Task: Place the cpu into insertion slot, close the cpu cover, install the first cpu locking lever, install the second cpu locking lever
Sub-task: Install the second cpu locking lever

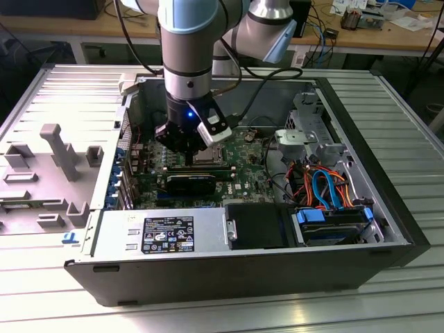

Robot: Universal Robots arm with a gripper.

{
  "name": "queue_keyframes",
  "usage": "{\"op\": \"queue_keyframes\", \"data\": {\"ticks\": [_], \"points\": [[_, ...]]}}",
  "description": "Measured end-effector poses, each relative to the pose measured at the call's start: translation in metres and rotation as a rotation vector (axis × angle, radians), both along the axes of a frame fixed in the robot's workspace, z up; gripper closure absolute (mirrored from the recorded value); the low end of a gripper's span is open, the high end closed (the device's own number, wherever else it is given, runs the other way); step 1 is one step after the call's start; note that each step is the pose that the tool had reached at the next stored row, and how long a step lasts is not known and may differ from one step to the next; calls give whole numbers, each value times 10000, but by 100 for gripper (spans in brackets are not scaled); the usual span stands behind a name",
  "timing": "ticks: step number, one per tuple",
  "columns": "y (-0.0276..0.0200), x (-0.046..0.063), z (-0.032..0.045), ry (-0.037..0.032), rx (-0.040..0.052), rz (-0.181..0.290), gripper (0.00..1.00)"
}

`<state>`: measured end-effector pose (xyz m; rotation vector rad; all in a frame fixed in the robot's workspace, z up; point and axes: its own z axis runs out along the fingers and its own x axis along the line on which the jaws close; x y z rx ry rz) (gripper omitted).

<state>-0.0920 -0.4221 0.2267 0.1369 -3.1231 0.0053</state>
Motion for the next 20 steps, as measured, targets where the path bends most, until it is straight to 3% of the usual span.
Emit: {"op": "queue_keyframes", "data": {"ticks": [6,11,14,20], "points": [[10,-41,-58,5,45,47,89],[10,-48,-60,5,55,59,89],[11,-58,-75,3,221,57,89],[11,-65,-140,6,263,55,89]]}}
